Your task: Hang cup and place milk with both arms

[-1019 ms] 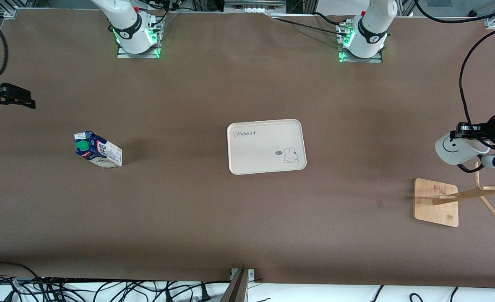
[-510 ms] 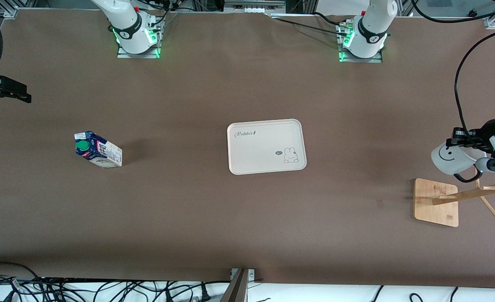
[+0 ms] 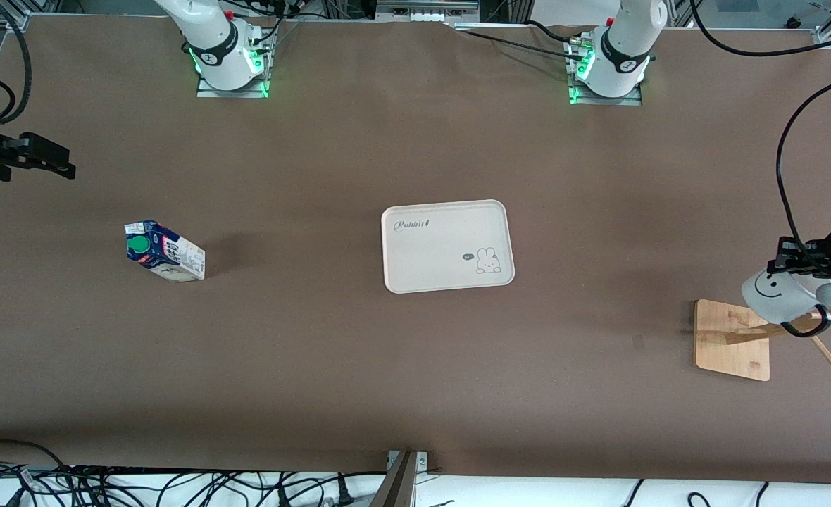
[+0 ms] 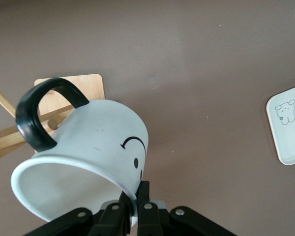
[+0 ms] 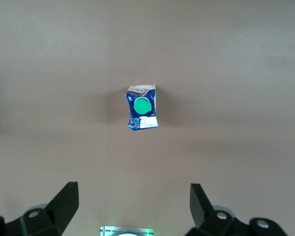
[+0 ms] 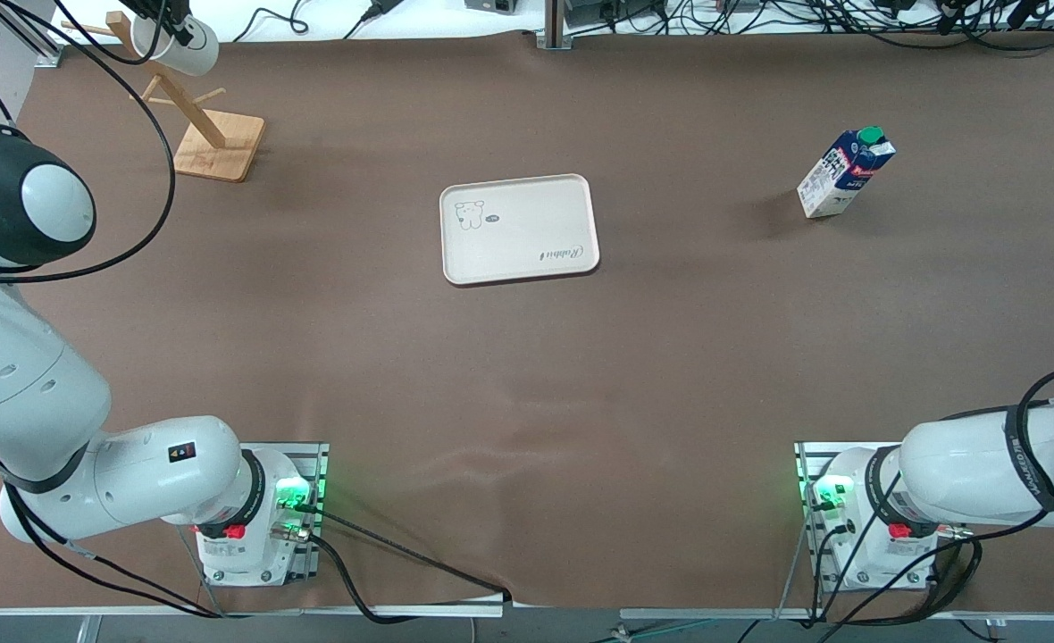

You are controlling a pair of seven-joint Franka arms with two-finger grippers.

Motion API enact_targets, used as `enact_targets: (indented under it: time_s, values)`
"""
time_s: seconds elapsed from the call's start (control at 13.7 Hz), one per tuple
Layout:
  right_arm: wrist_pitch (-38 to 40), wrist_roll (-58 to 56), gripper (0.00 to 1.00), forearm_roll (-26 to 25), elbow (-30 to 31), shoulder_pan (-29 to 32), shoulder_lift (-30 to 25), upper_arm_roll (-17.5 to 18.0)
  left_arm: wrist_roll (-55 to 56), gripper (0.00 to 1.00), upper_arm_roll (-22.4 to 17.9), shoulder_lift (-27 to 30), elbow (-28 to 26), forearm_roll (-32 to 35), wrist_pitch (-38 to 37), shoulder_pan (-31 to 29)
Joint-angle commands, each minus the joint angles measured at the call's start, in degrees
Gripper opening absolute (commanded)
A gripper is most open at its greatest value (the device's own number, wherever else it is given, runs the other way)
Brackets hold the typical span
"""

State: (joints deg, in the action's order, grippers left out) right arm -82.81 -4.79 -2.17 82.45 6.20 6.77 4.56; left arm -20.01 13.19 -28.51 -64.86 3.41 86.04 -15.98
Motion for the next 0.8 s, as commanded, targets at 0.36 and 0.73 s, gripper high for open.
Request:
enact_targets:
  time_s: [0.36,0.73]
  values:
    - [-4.89,0.75,1.0,0.24,6.05,1.79,-2.19,-1.75,-5.48,0.0,-1.41,-1.73,1.49,1.42,1.33,-1.68]
    - [-7.72,-0.04,1.0,0.42,7.2,1.79,-3.16,-1.66,-8.03,0.31,-1.68,-1.99,1.23,4.58,1.15,-1.78]
